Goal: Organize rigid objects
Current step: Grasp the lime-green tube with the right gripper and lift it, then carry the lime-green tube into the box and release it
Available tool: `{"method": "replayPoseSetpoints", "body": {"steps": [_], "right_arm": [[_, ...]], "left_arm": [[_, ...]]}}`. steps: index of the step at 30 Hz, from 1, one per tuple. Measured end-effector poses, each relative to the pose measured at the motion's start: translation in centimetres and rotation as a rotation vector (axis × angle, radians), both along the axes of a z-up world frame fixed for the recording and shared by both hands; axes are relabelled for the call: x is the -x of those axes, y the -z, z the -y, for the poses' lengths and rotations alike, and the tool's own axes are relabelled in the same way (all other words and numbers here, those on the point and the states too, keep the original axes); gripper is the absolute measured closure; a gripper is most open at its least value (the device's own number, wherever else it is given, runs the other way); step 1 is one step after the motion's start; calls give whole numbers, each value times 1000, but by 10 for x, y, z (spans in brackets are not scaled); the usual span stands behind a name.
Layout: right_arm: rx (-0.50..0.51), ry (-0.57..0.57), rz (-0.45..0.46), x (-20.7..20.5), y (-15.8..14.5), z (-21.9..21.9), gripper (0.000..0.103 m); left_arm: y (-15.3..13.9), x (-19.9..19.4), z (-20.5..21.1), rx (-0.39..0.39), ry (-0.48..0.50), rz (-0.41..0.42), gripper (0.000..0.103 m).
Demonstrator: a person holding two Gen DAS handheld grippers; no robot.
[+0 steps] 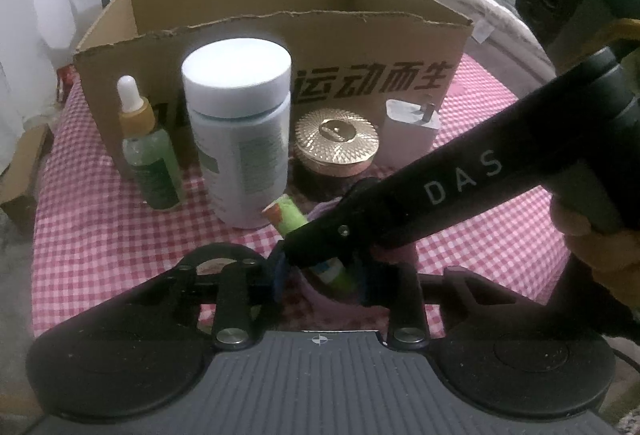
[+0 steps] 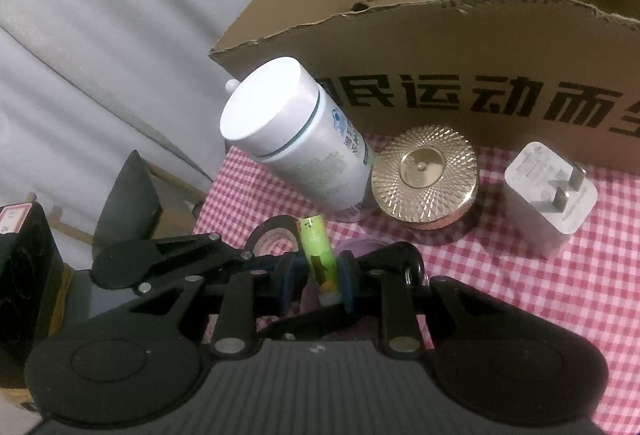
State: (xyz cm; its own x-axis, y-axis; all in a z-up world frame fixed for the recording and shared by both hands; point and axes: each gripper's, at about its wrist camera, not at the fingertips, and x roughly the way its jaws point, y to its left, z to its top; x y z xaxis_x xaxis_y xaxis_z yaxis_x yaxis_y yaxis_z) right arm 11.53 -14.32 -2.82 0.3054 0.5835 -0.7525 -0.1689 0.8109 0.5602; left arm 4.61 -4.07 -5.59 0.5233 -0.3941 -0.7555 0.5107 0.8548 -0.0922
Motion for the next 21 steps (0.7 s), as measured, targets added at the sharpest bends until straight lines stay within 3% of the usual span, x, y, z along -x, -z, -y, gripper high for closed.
{"method": "replayPoseSetpoints", "body": {"steps": [8, 21], "right_arm": [[-10, 13, 36, 7, -3, -2, 86], [-10, 46, 188, 32, -53, 5, 87]], "left_arm": [[-7, 9, 1, -8, -5, 44, 78], [-50, 27, 1, 1, 4, 182, 78]]}}
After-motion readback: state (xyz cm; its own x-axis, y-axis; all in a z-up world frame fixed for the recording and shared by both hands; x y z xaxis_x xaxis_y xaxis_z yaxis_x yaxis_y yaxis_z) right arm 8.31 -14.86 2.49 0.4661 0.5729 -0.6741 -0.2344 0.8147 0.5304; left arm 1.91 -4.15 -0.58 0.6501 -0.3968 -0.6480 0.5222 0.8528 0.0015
